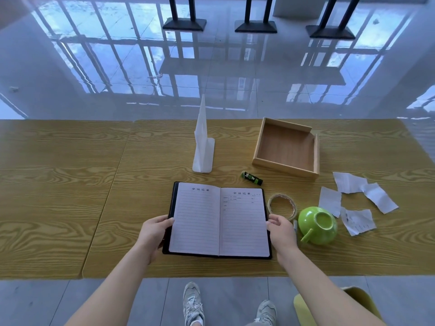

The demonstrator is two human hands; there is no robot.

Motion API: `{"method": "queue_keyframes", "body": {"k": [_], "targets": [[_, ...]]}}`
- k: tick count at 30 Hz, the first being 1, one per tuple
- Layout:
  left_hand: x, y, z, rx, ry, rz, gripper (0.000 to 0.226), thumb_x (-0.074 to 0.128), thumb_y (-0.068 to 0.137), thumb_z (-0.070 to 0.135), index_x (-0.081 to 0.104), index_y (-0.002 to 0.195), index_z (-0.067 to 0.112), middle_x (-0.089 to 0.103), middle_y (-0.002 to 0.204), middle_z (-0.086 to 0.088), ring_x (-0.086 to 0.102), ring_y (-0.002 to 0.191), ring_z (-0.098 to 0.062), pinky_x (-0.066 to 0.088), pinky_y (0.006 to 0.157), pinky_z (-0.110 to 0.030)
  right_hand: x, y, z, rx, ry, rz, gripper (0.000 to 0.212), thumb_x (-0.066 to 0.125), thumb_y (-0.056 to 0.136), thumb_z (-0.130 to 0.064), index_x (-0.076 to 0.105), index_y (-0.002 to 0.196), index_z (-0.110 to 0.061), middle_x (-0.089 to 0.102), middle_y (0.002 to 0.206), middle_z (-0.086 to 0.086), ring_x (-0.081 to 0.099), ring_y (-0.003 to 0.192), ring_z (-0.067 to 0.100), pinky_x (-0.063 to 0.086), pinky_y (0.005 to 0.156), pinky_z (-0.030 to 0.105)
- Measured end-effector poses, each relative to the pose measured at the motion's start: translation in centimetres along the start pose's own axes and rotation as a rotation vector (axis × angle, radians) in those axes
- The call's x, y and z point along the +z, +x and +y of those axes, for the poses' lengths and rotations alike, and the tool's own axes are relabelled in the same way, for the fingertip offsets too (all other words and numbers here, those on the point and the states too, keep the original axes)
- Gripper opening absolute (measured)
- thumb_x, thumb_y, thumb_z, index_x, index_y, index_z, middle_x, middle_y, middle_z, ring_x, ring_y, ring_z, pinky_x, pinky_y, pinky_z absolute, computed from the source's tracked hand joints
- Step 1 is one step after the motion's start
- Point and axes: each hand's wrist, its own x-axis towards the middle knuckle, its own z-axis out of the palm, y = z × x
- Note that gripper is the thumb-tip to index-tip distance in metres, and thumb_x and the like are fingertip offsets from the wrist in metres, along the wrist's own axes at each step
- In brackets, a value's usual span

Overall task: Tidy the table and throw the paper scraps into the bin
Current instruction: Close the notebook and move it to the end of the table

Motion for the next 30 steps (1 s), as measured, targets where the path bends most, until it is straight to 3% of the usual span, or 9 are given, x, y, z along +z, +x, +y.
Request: {"method": "queue_keyframes", "body": {"k": [2,6,9,16,20,24,27,30], "targets": [[0.2,-0.6,0.1,0.072,0.046,-0.009,0.015,0.064,0.09,0.01,0.075,0.097,0.019,0.079,0.086,0.0,0.075,0.075,-0.015,0.056,0.064,-0.033,-0.2,0.3,-0.1,0.027,0.071,0.003,0.038,0.059,0.091,-0.004,0.056,0.129,-0.007,0.062,0.113,0.007,0.059,0.095,0.016,0.045,0.072,0.026],[0.8,-2.1,0.5,0.191,0.045,0.012,0.017,0.066,0.089,0.009,0.074,0.099,0.019,0.079,0.089,0.002,0.075,0.083,-0.017,0.056,0.068,-0.031,-0.4,0.8,0.2,0.071,0.143,-0.011,0.038,0.058,0.091,-0.001,0.057,0.128,-0.004,0.064,0.105,0.006,0.059,0.098,0.021,0.048,0.085,0.037],[1.8,-3.3,1.2,0.255,0.032,0.002,0.019,0.069,0.087,0.01,0.074,0.103,0.019,0.079,0.091,0.001,0.075,0.085,-0.017,0.058,0.072,-0.032,-0.6,1.0,0.2,0.157,0.189,-0.025,0.03,0.056,0.093,-0.003,0.061,0.122,-0.009,0.065,0.098,0.006,0.057,0.085,0.016,0.05,0.092,0.048],[5.8,-6.3,2.5,0.387,0.06,-0.052,0.019,0.073,0.085,0.015,0.074,0.092,0.033,0.078,0.086,0.006,0.073,0.078,-0.008,0.056,0.063,-0.024,-1.1,0.6,0.3,0.223,0.362,-0.129,0.021,0.051,0.097,-0.007,0.064,0.112,-0.002,0.069,0.102,0.014,0.063,0.089,0.025,0.052,0.073,0.04],[9.0,-7.8,2.4,0.49,0.292,-0.043,0.029,0.075,0.082,0.022,0.074,0.111,0.023,0.077,0.093,0.009,0.071,0.089,-0.005,0.06,0.08,-0.033,-1.4,0.6,0.4,0.21,0.35,-0.185,0.018,0.051,0.097,-0.011,0.066,0.105,-0.006,0.071,0.105,0.013,0.064,0.097,0.026,0.051,0.082,0.043],[12.8,-9.1,2.3,0.637,0.575,0.064,0.029,0.072,0.081,0.029,0.073,0.11,0.027,0.071,0.086,0.02,0.066,0.08,0.005,0.055,0.078,-0.023,-1.6,0.8,0.7,0.2,0.359,-0.235,0.021,0.05,0.094,-0.007,0.07,0.098,-0.006,0.073,0.103,0.013,0.065,0.096,0.026,0.049,0.077,0.04],[15.5,-9.5,2.0,0.705,0.731,0.064,0.026,0.068,0.08,0.031,0.073,0.105,0.028,0.075,0.092,0.011,0.069,0.082,-0.01,0.053,0.078,-0.027,-1.7,0.9,0.7,0.204,0.372,-0.237,0.021,0.05,0.097,-0.011,0.068,0.106,-0.004,0.07,0.109,0.016,0.064,0.101,0.028,0.049,0.076,0.039],[17.3,-9.2,1.4,0.73,0.821,0.066,0.026,0.063,0.08,0.029,0.072,0.105,0.025,0.075,0.095,0.006,0.068,0.089,-0.018,0.052,0.079,-0.03,-1.8,0.9,0.7,0.21,0.376,-0.248,0.021,0.049,0.098,-0.014,0.068,0.102,-0.006,0.068,0.11,0.017,0.063,0.1,0.027,0.05,0.075,0.037]]}}
